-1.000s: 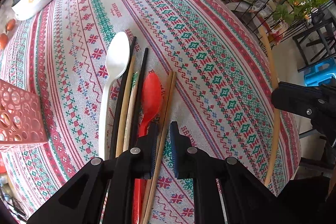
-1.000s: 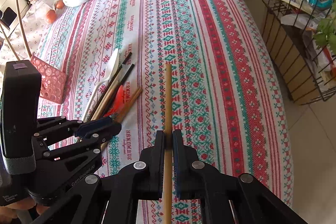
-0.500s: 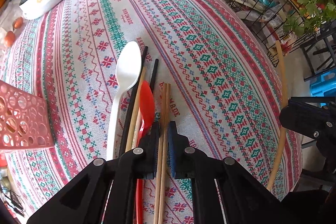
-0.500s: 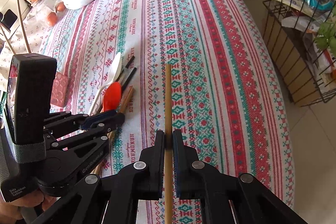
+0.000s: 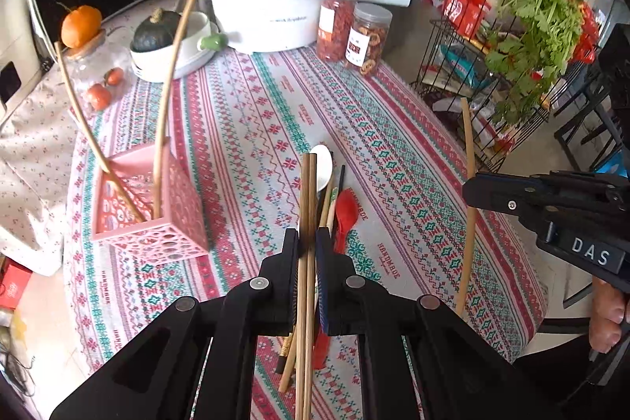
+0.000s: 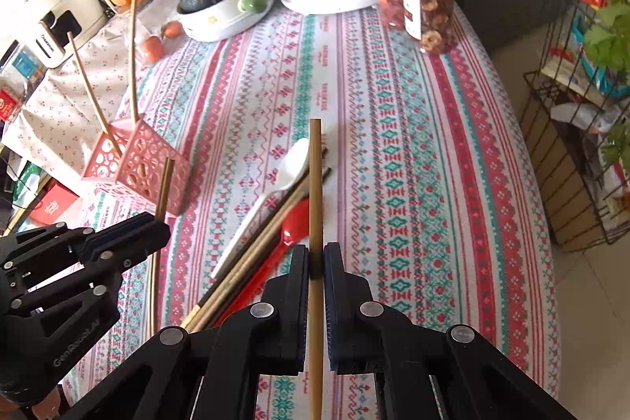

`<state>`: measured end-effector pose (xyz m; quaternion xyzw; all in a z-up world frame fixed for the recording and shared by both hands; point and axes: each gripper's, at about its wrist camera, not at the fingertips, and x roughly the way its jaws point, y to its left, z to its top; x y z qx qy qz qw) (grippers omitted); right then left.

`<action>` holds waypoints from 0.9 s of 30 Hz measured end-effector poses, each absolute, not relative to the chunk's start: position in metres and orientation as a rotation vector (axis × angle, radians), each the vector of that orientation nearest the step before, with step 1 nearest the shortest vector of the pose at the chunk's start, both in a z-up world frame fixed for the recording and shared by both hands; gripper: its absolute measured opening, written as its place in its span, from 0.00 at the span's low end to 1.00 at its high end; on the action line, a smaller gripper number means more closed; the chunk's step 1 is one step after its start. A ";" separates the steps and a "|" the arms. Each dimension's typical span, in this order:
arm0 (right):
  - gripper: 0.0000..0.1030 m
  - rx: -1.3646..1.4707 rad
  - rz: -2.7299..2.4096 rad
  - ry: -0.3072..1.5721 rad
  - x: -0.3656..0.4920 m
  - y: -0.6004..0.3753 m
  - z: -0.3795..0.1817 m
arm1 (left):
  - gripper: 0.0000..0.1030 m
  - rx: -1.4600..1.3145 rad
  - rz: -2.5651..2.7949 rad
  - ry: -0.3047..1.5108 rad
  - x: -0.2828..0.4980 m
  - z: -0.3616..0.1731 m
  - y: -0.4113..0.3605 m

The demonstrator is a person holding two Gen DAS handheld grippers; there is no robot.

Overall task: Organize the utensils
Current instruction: 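Carry the chopsticks to the pink basket and open the left tool while the right tool carries its chopstick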

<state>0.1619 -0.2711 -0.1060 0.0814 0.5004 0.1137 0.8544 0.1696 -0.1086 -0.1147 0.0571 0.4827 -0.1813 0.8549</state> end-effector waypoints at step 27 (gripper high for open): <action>0.05 0.126 0.393 0.692 0.163 -0.157 -0.011 | 0.08 -0.116 -0.154 0.413 0.159 0.006 0.038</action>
